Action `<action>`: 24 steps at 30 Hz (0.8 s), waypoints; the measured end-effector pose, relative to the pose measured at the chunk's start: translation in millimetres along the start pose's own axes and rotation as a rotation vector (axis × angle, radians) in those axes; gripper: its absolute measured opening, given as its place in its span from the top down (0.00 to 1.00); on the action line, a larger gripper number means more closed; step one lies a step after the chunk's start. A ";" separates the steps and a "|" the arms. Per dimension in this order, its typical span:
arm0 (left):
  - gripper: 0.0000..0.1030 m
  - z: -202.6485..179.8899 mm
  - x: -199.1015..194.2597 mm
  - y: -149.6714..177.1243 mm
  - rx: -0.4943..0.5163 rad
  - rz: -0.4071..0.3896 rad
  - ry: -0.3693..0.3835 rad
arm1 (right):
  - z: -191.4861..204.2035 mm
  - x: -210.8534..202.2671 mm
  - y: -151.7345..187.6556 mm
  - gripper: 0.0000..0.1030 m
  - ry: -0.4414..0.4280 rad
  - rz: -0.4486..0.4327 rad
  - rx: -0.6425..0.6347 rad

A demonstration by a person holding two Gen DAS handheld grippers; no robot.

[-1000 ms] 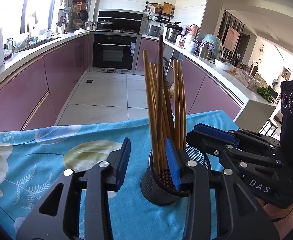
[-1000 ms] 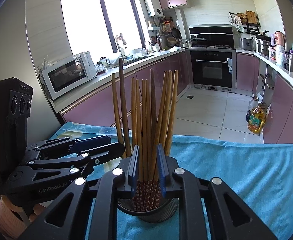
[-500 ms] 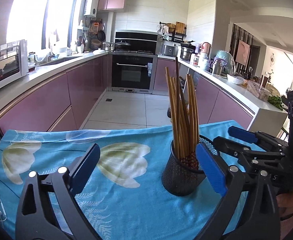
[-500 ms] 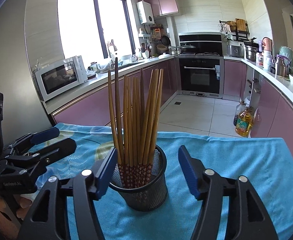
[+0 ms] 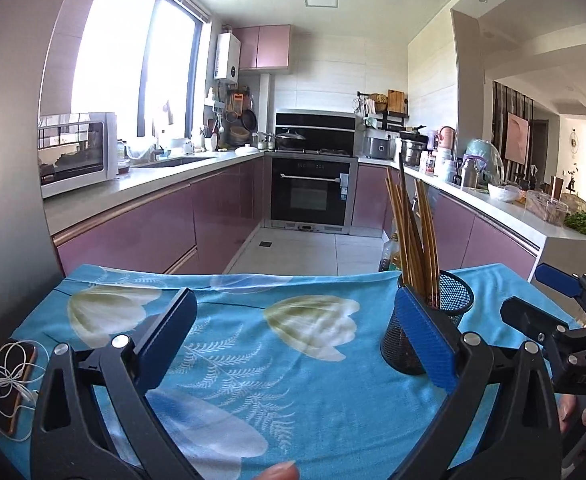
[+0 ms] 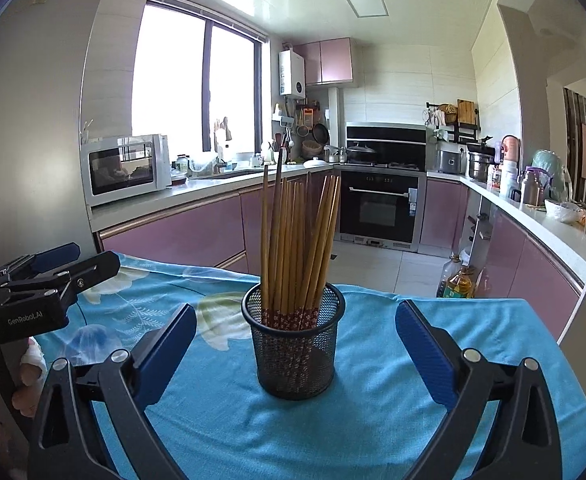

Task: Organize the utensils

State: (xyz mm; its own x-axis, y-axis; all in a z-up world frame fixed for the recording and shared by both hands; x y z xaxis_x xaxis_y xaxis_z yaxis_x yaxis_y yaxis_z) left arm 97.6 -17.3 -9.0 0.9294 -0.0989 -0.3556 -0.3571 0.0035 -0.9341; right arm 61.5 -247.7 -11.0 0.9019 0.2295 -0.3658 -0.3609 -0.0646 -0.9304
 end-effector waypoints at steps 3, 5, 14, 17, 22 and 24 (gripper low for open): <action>0.05 4.3 -15.8 2.0 0.009 -0.048 -0.027 | 5.0 -8.1 2.5 0.06 -0.008 -0.026 0.011; 0.05 8.6 -26.2 2.3 0.007 -0.075 -0.047 | 6.9 -13.1 3.6 0.06 -0.005 -0.045 0.018; 0.05 17.9 -57.2 1.7 -0.022 -0.134 -0.046 | 19.9 -32.6 4.3 0.06 0.035 -0.135 -0.005; 0.05 17.6 -62.2 2.9 -0.015 -0.143 -0.050 | 23.3 -36.3 3.8 0.06 0.035 -0.144 -0.008; 0.05 17.0 -68.0 2.6 -0.014 -0.156 -0.053 | 24.9 -36.2 4.1 0.06 0.034 -0.145 -0.003; 0.05 17.0 -69.2 2.1 -0.014 -0.161 -0.055 | 24.5 -35.7 3.6 0.06 0.034 -0.147 0.002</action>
State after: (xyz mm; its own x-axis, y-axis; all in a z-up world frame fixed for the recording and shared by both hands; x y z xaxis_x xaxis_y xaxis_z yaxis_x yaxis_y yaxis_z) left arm 34.1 6.4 13.1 0.9782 -0.0424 -0.2034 -0.2044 -0.0220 -0.9786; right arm 22.2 -232.4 -0.7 0.9526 0.2029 -0.2267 -0.2251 -0.0310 -0.9738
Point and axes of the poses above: each gripper's, at about its wrist camera, not at the fingertips, and x roughly the way its jaws point, z to its left, y to its underside, the point moved 5 cm from there along x, roughly the way its jaws point, and after that the axes turned 3 degrees about z, right-handed, at the moved point
